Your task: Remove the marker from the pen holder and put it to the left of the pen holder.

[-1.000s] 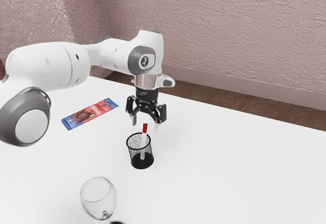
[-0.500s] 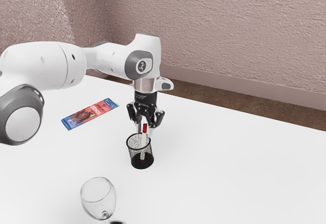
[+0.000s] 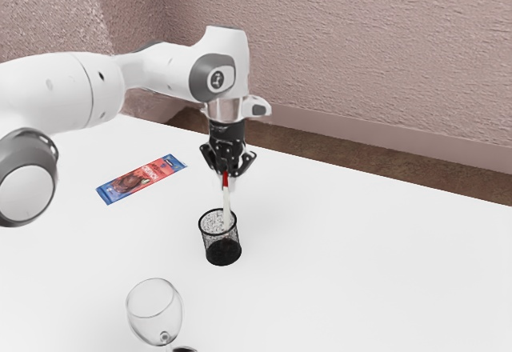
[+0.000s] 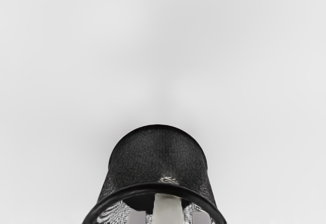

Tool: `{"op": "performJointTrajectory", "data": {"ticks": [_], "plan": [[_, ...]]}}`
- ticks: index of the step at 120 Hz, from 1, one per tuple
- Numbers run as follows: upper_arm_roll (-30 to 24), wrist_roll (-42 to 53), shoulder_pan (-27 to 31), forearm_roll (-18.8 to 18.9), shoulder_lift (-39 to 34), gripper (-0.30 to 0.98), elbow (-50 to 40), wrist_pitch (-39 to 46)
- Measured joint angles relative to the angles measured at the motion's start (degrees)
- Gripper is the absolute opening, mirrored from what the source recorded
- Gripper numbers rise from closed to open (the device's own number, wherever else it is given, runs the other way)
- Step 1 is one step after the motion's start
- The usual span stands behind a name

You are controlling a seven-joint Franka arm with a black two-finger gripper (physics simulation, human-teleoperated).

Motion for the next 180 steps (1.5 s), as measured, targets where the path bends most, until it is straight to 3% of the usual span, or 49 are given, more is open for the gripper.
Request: {"op": "performJointTrajectory", "data": {"ticks": [17, 44, 71, 85, 112, 180], "plan": [[0.7, -0.1, 0.1, 0.6, -2.2, -0.07, 10.0, -5.8], [7.0, -0.1, 0.1, 2.0, -4.4, -0.08, 12.3, -17.5], [9.2, 0.1, 0.1, 10.4, 5.0, -0.09, 12.3, -29.6], [9.2, 0.2, 0.1, 12.6, 9.9, -0.09, 12.8, -33.1], [6.8, 0.3, 3.1, 13.6, 22.5, -0.09, 23.6, -40.1], [3.7, 0.2, 5.9, 13.8, 27.5, -0.09, 24.4, -45.9]]}}
